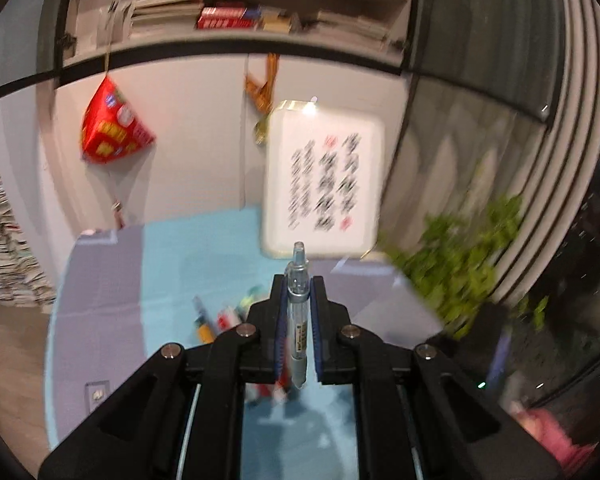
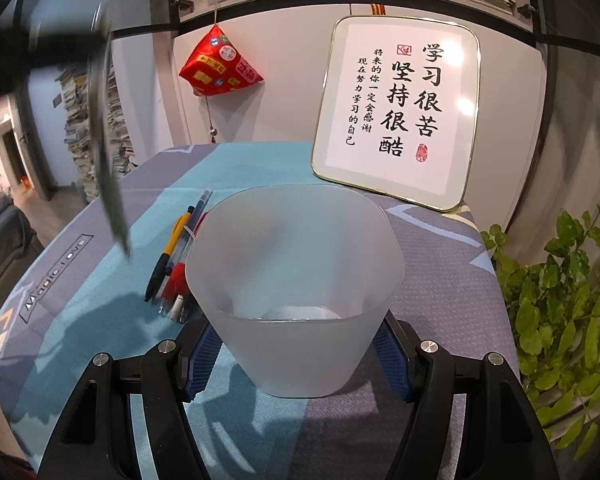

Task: Organize stationery
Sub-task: 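Lift the clear pen with the left gripper and drop it into the held cup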

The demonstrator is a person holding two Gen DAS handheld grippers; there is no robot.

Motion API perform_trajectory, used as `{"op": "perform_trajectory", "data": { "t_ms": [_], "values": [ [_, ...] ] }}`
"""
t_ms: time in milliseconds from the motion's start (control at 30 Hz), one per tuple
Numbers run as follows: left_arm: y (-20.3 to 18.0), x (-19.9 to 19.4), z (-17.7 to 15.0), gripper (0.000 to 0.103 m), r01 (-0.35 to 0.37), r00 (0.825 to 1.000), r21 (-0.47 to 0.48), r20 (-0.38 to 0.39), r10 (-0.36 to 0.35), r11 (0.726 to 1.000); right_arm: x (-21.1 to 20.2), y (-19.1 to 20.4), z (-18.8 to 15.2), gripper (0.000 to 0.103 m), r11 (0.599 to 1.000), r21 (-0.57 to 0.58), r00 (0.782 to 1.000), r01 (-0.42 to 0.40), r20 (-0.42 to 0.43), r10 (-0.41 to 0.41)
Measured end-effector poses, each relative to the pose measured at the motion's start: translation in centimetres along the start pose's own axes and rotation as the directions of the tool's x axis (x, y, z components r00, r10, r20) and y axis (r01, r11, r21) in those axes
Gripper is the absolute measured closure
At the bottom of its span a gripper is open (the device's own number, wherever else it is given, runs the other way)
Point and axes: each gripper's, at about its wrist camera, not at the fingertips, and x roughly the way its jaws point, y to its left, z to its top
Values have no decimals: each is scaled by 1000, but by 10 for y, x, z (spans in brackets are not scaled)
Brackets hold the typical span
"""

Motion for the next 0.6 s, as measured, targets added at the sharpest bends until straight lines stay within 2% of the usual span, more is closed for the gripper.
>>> {"op": "perform_trajectory", "data": {
  "t_ms": [100, 167, 367, 600],
  "values": [
    [-11, -9, 15, 94, 53, 997, -8, 62, -52, 999, 0, 3, 0, 33, 1000, -14, 1000, 12, -2, -12],
    [-21, -7, 20, 94, 70, 995, 4, 77, -70, 998, 0, 2, 0, 33, 1000, -16, 1000, 13, -3, -13],
    [-33, 14, 19, 94, 124, 992, -11, 33, -123, 992, 0, 1, 1, 33, 1000, -10, 1000, 9, -3, -9],
    [-36, 32, 2, 94, 119, 992, 9, -42, -119, 993, 0, 1, 1, 33, 1000, -11, 1000, 9, -3, -9]
  ]
}}
